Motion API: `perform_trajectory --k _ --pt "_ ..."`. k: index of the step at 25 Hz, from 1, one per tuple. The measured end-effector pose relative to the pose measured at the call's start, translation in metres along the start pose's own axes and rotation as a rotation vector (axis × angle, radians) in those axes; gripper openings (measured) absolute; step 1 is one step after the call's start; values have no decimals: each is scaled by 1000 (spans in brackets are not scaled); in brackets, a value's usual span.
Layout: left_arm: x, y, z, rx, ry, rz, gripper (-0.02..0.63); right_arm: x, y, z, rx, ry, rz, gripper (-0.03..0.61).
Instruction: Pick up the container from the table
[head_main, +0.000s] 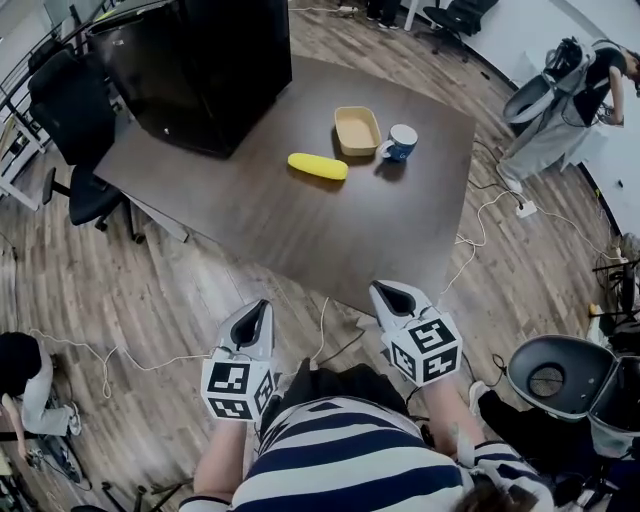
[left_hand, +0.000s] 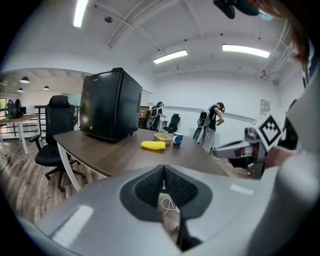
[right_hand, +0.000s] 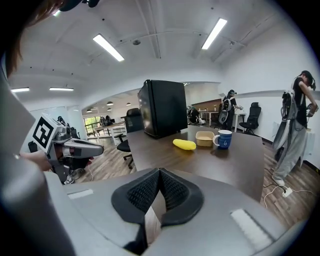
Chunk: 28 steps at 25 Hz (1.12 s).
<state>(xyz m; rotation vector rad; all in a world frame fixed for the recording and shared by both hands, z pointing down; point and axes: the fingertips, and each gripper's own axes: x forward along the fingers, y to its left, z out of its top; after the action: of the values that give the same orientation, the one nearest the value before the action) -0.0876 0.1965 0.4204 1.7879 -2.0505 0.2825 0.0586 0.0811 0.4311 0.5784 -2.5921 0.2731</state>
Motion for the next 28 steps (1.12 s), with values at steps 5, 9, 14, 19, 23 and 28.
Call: perform_trajectory --k 5,9,14,19,23,28 --pt "23 29 10 7 6 -23 0 24 -6 25 1 -13 -18 -6" --pt "44 37 18 -2 5 -36 0 37 -21 36 -10 -8 -31 -6" --pt "76 37 41 17 -3 -23 0 54 -51 57 -28 -18 -17 -6" --pt "110 47 71 37 -16 -9 0 79 -80 89 -62 -53 7 -6" --pt "138 42 87 41 -22 -9 0 92 -103 99 -95 -63 20 -6" --pt "167 33 105 61 -35 -16 0 102 -126 110 -133 -73 49 -6"
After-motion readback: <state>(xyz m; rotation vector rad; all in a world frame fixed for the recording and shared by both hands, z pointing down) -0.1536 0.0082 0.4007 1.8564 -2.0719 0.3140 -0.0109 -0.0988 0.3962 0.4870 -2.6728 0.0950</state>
